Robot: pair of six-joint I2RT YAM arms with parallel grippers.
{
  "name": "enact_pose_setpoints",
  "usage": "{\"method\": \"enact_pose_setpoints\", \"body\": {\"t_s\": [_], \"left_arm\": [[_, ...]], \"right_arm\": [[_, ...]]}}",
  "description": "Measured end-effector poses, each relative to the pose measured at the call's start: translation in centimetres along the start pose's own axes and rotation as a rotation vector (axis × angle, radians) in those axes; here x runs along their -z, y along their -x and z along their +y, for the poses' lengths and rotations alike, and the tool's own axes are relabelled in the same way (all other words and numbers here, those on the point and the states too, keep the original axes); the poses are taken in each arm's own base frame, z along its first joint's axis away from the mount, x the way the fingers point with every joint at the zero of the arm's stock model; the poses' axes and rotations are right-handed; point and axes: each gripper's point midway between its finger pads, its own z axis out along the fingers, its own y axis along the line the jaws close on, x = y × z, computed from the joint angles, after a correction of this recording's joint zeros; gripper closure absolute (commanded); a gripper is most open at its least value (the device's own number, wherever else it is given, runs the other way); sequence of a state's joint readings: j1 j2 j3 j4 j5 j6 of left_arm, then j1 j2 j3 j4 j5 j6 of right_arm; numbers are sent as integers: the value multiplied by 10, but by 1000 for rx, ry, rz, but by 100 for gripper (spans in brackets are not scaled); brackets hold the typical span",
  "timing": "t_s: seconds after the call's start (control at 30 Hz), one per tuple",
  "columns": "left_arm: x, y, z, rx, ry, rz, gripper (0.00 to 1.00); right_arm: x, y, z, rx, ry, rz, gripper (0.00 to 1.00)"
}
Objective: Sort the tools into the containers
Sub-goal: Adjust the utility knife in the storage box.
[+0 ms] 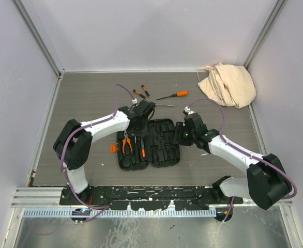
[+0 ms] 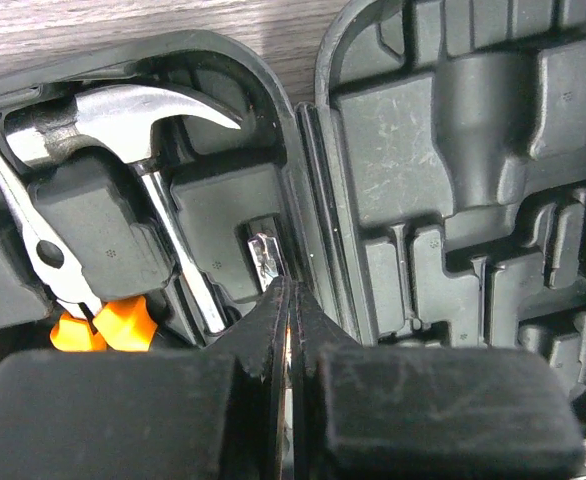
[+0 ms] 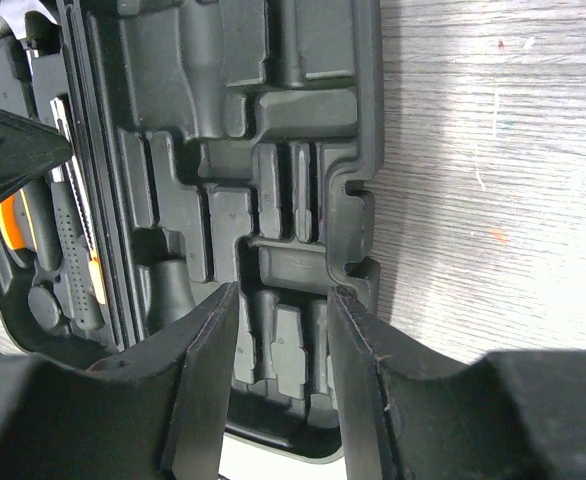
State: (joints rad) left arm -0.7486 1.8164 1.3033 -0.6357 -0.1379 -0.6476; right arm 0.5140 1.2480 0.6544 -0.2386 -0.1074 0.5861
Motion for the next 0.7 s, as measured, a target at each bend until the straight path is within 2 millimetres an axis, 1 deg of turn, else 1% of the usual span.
{"method": "enact_pose_setpoints", "body": {"t_s": [0.3, 0.7], "left_arm": [[-7, -5, 1, -1, 14, 18, 100], [-10, -7, 2, 12, 23, 20, 100]], "right_arm": [[0, 0, 1, -11, 5, 1, 54], [-1, 0, 3, -14, 11, 2, 54]]}}
